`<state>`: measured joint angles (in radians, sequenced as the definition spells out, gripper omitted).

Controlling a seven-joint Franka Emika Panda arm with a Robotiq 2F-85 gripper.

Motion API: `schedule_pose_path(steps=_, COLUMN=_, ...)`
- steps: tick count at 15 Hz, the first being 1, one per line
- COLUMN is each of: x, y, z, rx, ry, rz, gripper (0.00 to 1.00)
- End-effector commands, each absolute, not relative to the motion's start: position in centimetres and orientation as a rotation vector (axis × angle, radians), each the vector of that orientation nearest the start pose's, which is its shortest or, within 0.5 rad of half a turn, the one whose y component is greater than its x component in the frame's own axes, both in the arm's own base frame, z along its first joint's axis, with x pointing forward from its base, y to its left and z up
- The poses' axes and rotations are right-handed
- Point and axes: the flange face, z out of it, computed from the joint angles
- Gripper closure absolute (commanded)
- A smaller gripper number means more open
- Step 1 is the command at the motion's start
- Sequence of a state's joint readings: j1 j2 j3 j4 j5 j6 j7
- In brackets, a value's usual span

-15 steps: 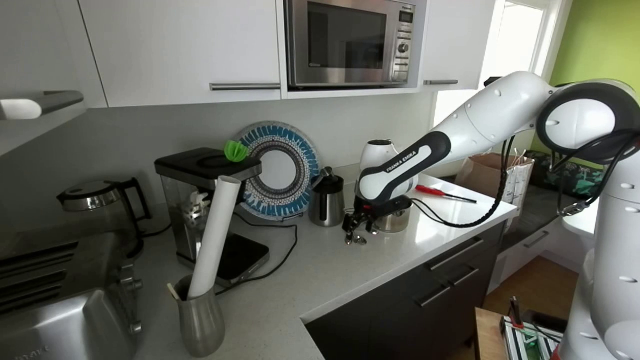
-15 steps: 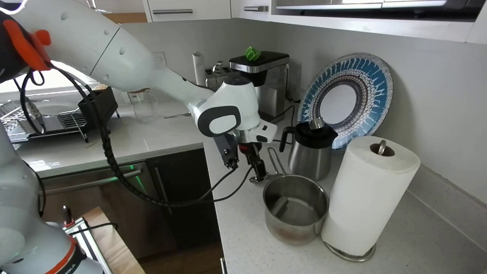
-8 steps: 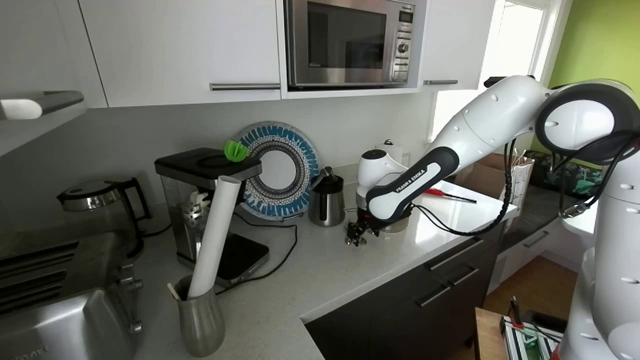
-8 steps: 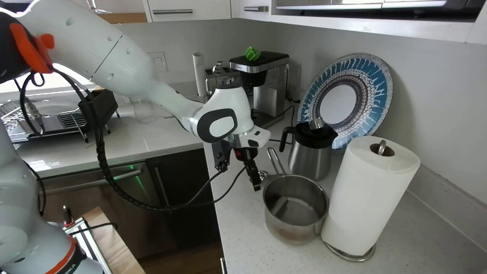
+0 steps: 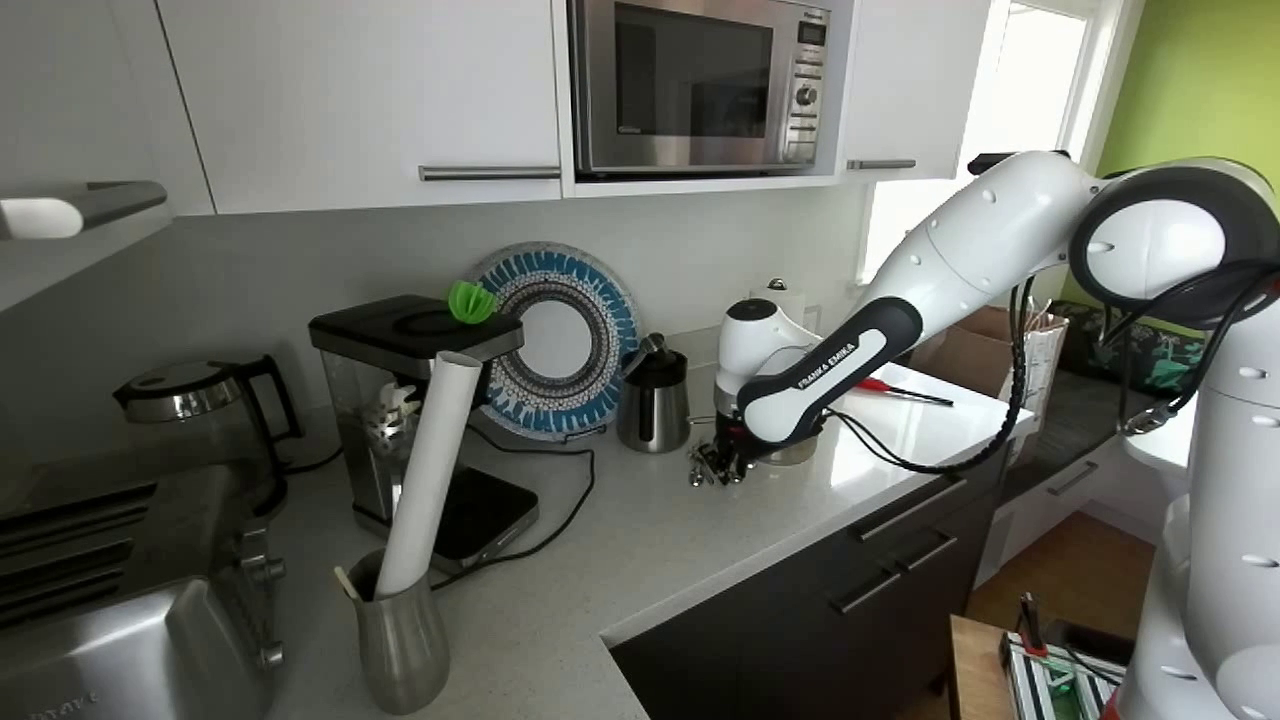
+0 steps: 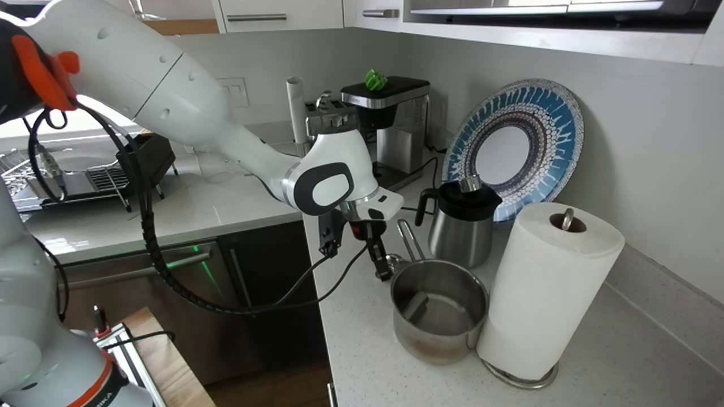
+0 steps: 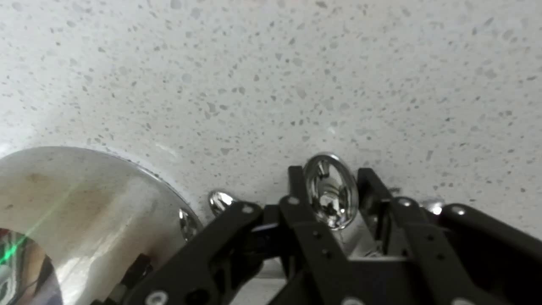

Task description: Pick up the silver spoons on the left and put them in the silver pot

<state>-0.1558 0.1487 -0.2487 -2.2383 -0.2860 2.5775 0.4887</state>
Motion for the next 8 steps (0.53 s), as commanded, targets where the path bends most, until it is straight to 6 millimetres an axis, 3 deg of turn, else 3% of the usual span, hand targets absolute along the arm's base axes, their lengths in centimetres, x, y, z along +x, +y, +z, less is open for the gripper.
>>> schedule_pose_path(steps=1, x=51.4, y=-20.8, z=32.6, rx=-3.157, ry=1.059, rz=-0.409, gripper=0.91)
schedule_pose_path(steps=4, x=51.7, y=-18.5, z=34.3, rx=-3.137, ry=0.931, rz=-0.443, gripper=0.92)
schedule_pose_path(steps=6, x=51.9, y=-16.0, z=36.3, rx=-3.105, ry=0.761, rz=-0.500, gripper=1.00)
schedule_pose_path(steps=8, x=52.2, y=-13.6, z=38.6, rx=-3.071, ry=0.613, rz=-0.547, gripper=1.00)
